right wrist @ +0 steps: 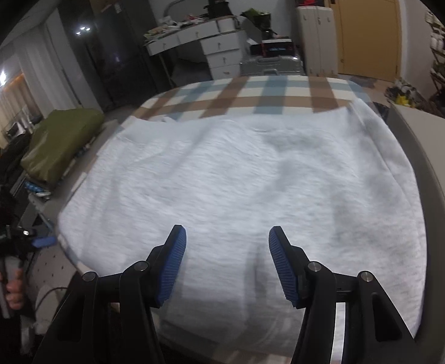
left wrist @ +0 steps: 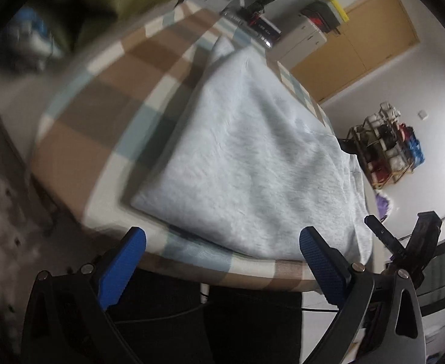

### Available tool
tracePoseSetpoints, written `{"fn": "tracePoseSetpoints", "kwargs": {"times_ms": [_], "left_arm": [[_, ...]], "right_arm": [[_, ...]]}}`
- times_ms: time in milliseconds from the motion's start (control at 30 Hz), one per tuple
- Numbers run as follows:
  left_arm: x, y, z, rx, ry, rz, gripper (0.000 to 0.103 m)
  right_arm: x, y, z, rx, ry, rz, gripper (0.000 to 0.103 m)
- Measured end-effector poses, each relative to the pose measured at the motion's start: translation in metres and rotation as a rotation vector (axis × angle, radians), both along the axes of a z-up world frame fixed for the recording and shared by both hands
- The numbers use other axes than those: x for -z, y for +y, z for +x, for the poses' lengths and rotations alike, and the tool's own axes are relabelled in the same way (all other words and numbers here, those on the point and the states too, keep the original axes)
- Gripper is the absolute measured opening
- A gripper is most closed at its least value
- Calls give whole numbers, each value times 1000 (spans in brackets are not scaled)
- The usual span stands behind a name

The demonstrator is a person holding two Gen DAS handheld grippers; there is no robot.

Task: Fold large clothes

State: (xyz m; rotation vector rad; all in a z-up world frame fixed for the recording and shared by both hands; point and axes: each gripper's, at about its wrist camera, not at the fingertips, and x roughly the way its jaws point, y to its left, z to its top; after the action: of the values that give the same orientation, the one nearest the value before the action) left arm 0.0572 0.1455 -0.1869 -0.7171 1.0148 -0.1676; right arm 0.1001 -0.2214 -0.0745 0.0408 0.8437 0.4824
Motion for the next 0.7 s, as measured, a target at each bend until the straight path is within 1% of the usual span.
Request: {"fn": "tracePoseSetpoints", "kwargs": {"times_ms": [33, 67, 100, 167, 200, 267, 333, 367, 400, 433, 500, 533, 567, 633, 667, 700], "left_arm": [[5, -4, 4, 7, 17, -26, 101], [-2, -8, 5, -15, -18, 0, 101], [-4, -14, 8, -2, -39, 11, 101], [2, -22, 20, 29, -14, -21, 101], [0, -24, 23, 9, -39, 1, 101], [-2, -34, 34, -30, -11, 45, 101], [-2, -42, 44, -68, -28, 89, 101], [-1, -48, 50, -94, -49, 126, 101], [-2, -56, 56, -114, -52, 174, 101], [-1, -60, 59, -116, -57, 195, 100], [2, -72, 68, -106, -85, 242, 69], [3, -76, 71, -102, -87, 265, 47], [3, -81, 74, -101, -98, 294, 47], [-2, -91, 72, -97, -167, 370, 46], [-5, -93, 69, -94, -194, 406, 42], [-9, -101, 66, -86, -238, 465, 40]], "right_arm": [[-2, 5, -1, -5, -3, -1, 57], [-3, 8, -2, -9, -2, -2, 57], [-5, 12, -3, -14, 3, -1, 57], [-8, 18, -5, -20, 14, 6, 57], [-10, 20, -6, -22, 14, 7, 57], [-14, 24, -6, -22, 7, 2, 57], [-19, 29, -4, -27, 10, -4, 57], [-22, 32, -1, -29, 16, -6, 57], [-26, 35, 3, -33, 23, -5, 57], [-30, 37, 7, -36, 26, -3, 57], [-45, 46, 19, -46, 30, -6, 57], [-53, 51, 27, -50, 33, -11, 57], [-62, 57, 36, -52, 37, -16, 58], [-79, 76, 59, -71, 62, -22, 62], [-86, 86, 69, -86, 75, -25, 62], [-94, 105, 84, -116, 98, -30, 63]]}}
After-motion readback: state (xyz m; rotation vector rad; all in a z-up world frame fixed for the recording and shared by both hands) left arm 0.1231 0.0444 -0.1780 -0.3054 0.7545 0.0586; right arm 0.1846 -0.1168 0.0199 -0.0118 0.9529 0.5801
